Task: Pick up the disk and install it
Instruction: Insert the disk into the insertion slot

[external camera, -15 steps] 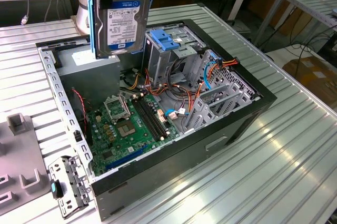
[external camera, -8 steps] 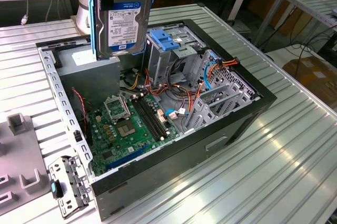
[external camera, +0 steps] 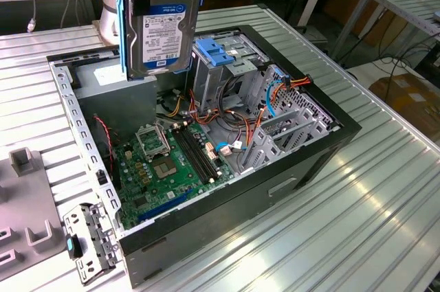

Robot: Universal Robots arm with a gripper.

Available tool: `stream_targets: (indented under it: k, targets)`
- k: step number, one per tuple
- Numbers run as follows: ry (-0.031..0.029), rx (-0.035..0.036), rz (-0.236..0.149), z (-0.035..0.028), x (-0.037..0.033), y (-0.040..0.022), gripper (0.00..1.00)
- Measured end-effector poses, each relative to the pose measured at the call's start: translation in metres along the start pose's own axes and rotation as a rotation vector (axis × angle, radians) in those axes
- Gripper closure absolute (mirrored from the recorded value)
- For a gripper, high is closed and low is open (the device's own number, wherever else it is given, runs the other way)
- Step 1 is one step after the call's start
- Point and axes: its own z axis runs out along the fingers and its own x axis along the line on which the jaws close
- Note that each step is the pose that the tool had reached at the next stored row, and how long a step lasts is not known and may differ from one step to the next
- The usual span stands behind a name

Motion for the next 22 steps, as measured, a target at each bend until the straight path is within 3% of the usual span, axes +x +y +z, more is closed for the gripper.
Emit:
stream_targets:
  k: [5, 16, 22]
  targets:
    - [0.0001, 0.0000, 0.000, 0.0000, 0.0030, -0.0003, 0.63]
    - [0.0000, 0.0000, 0.000, 0.0001, 0.0208, -0.0012, 0.63]
    - [0.0000, 0.0000, 0.000, 0.0002, 0.0270, -0.0015, 0.63]
